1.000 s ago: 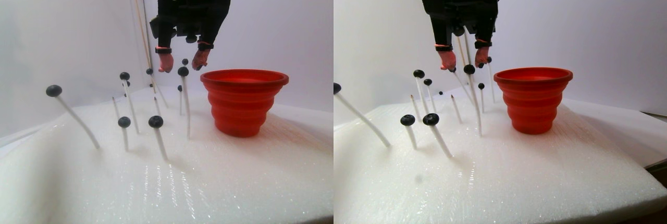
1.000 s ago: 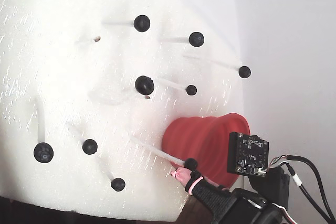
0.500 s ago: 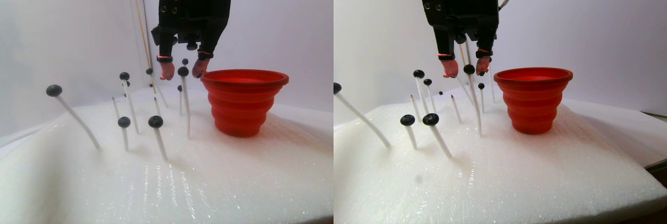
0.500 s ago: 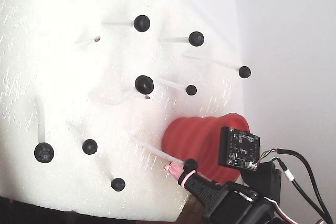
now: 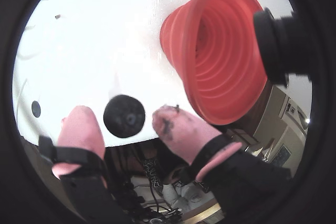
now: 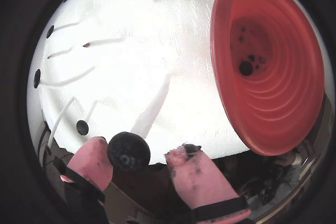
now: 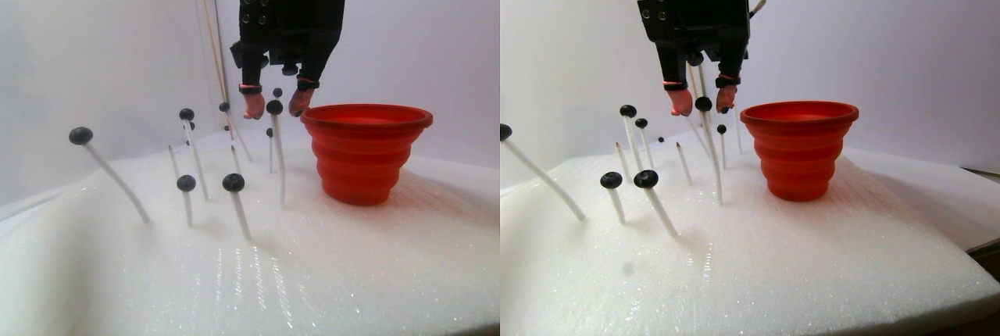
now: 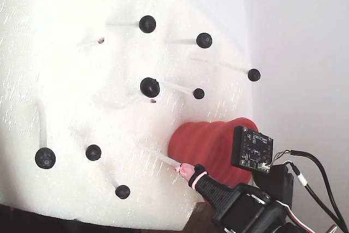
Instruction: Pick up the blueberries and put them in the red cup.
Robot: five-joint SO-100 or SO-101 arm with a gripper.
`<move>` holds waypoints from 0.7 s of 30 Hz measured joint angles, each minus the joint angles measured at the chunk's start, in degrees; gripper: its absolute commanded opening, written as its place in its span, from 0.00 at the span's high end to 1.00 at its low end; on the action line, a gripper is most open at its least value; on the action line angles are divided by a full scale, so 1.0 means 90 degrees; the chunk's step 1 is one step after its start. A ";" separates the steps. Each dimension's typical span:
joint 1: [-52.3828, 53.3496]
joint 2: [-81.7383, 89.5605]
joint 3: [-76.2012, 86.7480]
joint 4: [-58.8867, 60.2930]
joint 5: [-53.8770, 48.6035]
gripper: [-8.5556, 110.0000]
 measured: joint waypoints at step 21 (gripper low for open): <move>-0.0166 0.0000 -0.0068 -0.0078 0.0322 0.78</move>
